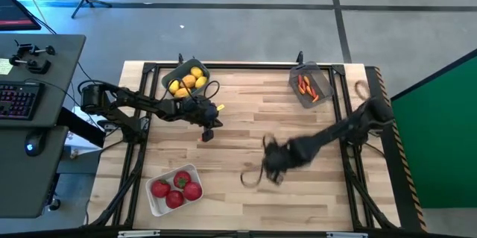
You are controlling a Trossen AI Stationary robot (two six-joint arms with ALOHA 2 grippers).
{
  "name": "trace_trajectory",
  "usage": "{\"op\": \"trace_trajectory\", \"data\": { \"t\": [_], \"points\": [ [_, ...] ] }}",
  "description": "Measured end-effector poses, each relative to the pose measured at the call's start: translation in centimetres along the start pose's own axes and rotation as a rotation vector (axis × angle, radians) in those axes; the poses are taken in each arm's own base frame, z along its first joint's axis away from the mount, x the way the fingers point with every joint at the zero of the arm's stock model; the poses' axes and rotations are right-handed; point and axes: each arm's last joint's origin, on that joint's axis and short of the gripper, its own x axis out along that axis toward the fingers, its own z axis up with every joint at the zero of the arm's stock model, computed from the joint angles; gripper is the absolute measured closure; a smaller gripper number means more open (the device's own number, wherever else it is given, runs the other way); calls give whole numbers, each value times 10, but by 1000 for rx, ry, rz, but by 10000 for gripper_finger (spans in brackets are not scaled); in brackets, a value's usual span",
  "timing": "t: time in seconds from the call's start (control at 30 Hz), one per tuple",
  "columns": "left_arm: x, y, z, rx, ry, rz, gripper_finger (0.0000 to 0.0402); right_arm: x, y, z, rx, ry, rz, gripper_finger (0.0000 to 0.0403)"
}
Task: Sort produce into baskets
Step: Put the yellow chili pepper into the black bin
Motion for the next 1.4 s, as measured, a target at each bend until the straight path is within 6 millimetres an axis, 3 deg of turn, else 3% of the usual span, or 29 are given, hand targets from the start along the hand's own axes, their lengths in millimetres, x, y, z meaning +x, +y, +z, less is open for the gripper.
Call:
{"op": "trace_trajectory", "data": {
  "t": [0.17,0.4,0.53,0.7,1.0,1.17,1.27,1.4],
  "points": [
    [0,0,1,-24,-7,2,401,-30,-65,43,100,-60,-95,396],
    [0,0,0,-80,2,4,401,-33,-177,89,291,-57,-193,399],
    [0,0,-2,-93,33,15,401,-37,-228,105,326,-92,-233,401],
    [-1,-1,-1,-117,150,63,401,-42,-279,109,383,-93,-264,401],
    [-7,-13,23,-98,258,78,401,-43,-338,106,467,-151,-279,402],
    [-10,-25,31,-147,291,70,394,-10,-363,86,561,-178,-182,402],
    [-11,-32,33,-177,308,66,378,10,-368,71,591,-167,-165,402],
    [-11,-41,30,-191,340,59,350,20,-370,62,595,-166,-214,395]
  ]
}}
